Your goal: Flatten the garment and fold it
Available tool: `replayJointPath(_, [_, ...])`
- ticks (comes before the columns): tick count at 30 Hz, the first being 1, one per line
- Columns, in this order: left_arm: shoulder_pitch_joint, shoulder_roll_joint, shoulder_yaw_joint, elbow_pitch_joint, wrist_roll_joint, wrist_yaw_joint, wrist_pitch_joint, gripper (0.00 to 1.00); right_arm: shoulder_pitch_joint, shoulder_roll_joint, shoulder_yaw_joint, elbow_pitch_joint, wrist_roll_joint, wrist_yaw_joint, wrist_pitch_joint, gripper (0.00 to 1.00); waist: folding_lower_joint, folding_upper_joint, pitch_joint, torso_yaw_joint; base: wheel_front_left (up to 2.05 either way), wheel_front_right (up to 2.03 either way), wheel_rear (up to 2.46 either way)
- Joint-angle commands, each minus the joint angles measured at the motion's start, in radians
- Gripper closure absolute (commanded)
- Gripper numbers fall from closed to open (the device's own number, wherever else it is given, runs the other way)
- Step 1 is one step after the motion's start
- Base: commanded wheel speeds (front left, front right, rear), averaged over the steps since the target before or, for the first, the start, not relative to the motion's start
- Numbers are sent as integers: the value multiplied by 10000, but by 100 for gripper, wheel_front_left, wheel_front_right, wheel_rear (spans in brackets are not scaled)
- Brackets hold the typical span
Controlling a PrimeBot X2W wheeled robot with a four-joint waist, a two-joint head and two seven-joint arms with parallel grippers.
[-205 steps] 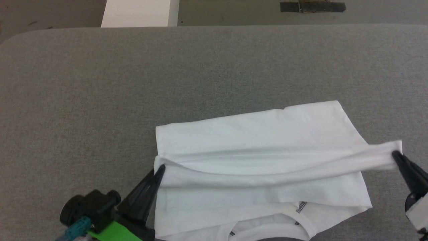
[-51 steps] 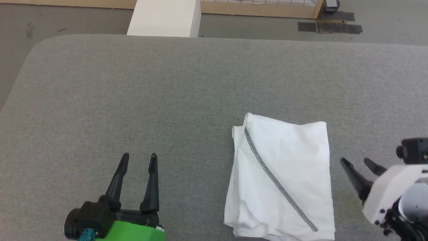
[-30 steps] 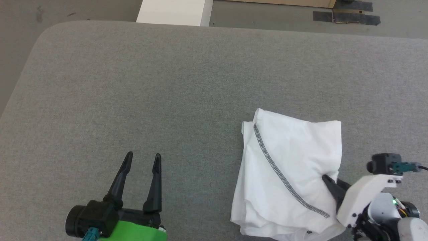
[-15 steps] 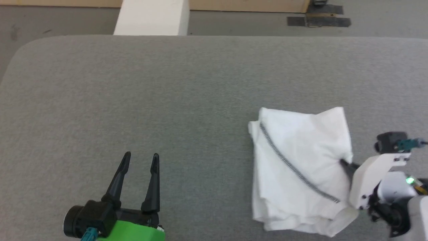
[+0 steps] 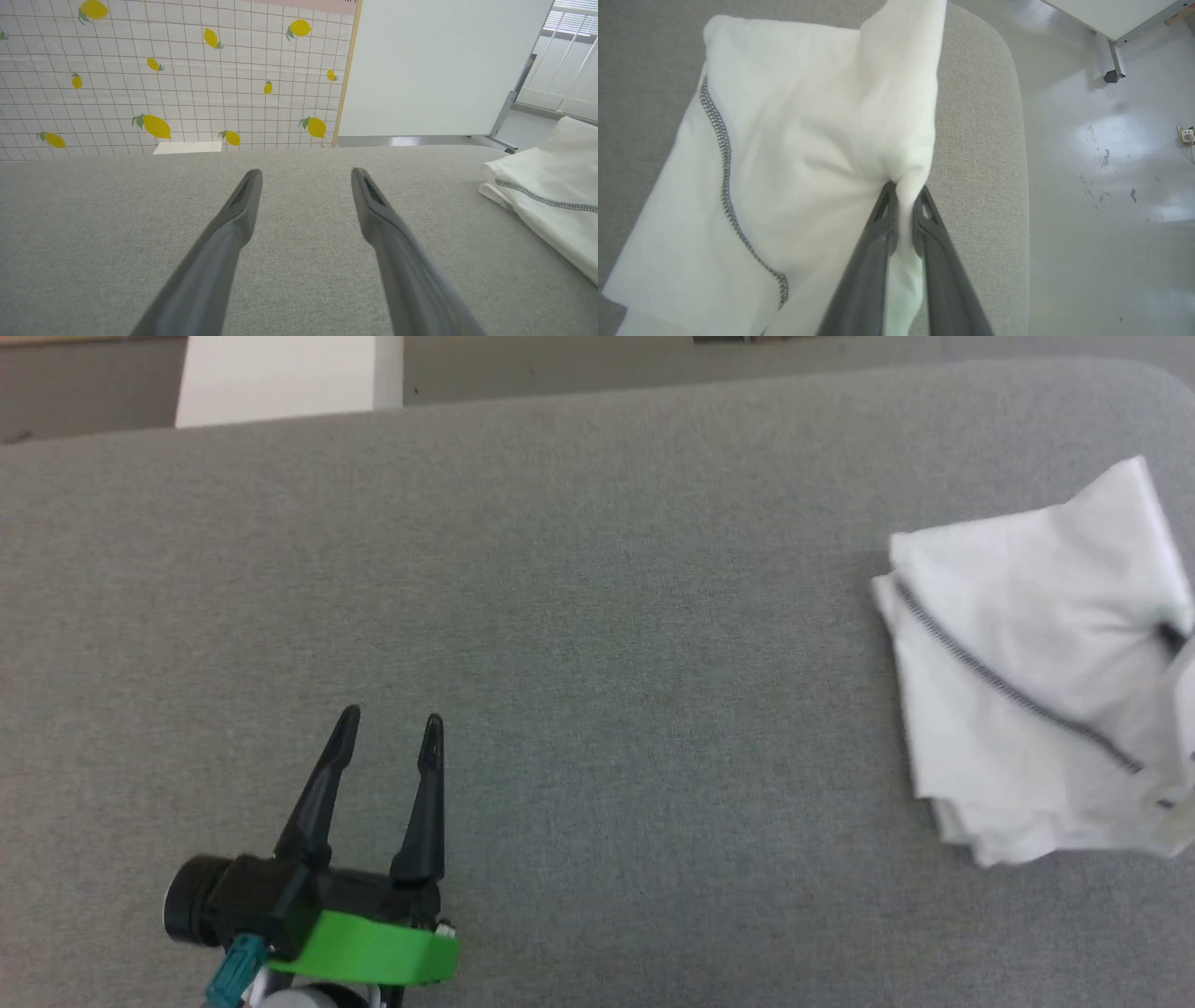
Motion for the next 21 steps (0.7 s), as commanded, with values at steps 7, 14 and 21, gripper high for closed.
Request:
replayJointPath(7, [-890, 242, 61, -437, 283, -39, -38, 0, -1070, -1915, -118, 618, -613, -19, -59, 100, 0, 0, 1927, -88, 0, 0, 0])
replayJointPath(14, [-1362, 170, 212, -653, 55, 198, 79, 0, -1565, -2813, -408, 1125, -1034, -19, -393, 100, 0, 0, 3006, -110, 0, 0, 0])
replayJointPath(21, [-1796, 418, 227, -1318, 327, 278, 23, 0, -1771, -2891, -797, 1510, -1618, -19, -662, 100, 0, 0, 3643, -203, 0, 0, 0])
